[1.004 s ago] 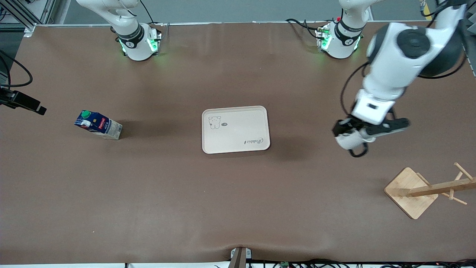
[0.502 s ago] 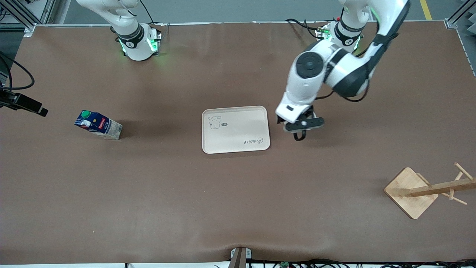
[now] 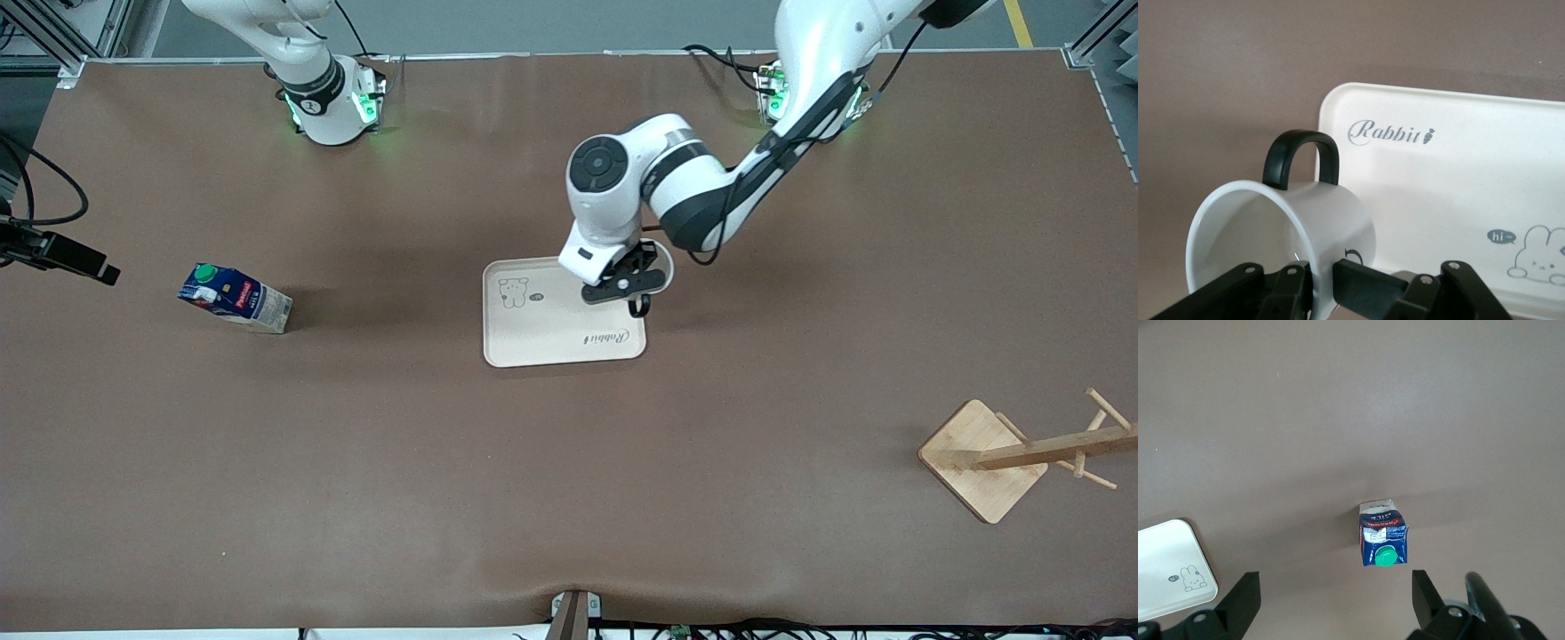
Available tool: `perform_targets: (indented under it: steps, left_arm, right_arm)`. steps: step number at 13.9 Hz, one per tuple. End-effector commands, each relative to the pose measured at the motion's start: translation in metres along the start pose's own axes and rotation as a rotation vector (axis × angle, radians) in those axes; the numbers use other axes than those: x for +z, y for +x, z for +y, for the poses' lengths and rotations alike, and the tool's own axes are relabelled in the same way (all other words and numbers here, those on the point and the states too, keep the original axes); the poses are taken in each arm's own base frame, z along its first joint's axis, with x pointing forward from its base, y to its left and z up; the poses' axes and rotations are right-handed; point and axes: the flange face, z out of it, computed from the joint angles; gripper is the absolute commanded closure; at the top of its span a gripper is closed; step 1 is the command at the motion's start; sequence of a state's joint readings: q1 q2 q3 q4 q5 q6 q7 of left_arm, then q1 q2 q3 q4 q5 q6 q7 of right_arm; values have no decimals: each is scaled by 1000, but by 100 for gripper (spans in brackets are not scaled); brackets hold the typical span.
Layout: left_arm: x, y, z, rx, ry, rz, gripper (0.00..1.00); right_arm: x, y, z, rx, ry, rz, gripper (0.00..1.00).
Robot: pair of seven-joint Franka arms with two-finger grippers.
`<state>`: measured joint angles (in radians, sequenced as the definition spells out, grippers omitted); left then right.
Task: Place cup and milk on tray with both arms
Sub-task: 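Carry the mug onto the tray while the right gripper reaches the milk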
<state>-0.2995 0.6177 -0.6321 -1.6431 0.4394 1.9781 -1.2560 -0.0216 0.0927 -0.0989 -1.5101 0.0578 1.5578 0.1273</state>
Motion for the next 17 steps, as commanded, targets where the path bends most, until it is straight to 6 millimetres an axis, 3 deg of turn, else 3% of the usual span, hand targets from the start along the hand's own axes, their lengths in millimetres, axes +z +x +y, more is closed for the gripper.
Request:
perform_targets:
  steps: [1, 4, 8, 10, 11, 13, 14, 15, 16, 17]
  left_arm:
    - [18, -3, 29, -27, 70, 66, 100]
    - [44, -13, 50, -25, 107, 89, 100]
    - [72, -19, 54, -37, 138, 75, 100]
    - [78, -31, 60, -22, 145, 74, 100]
    - [80, -30, 59, -25, 150, 76, 100]
    - [79, -30, 59, -43, 148, 76, 100]
    - [77, -29, 59, -65, 145, 78, 73]
    - [74, -28, 59, -63, 142, 83, 15]
    - [72, -25, 59, -54, 141, 95, 0]
    - [63, -21, 62, -55, 127, 115, 0]
  right_arm:
    - [-3, 4, -5, -4, 14, 0, 0]
    - [10, 11, -8, -5, 10, -19, 0]
    - [20, 20, -21, -25, 28, -9, 0]
    - [35, 23, -36, -40, 63, -40, 0]
    - [45, 24, -34, -25, 114, -68, 0]
    - [80, 34, -33, 7, 167, -149, 0]
    - [92, 33, -37, 9, 165, -178, 0]
    - [111, 28, -43, 0, 151, -207, 0]
    - [125, 23, -54, -18, 133, -224, 0]
    - [133, 22, -56, -23, 110, -223, 0]
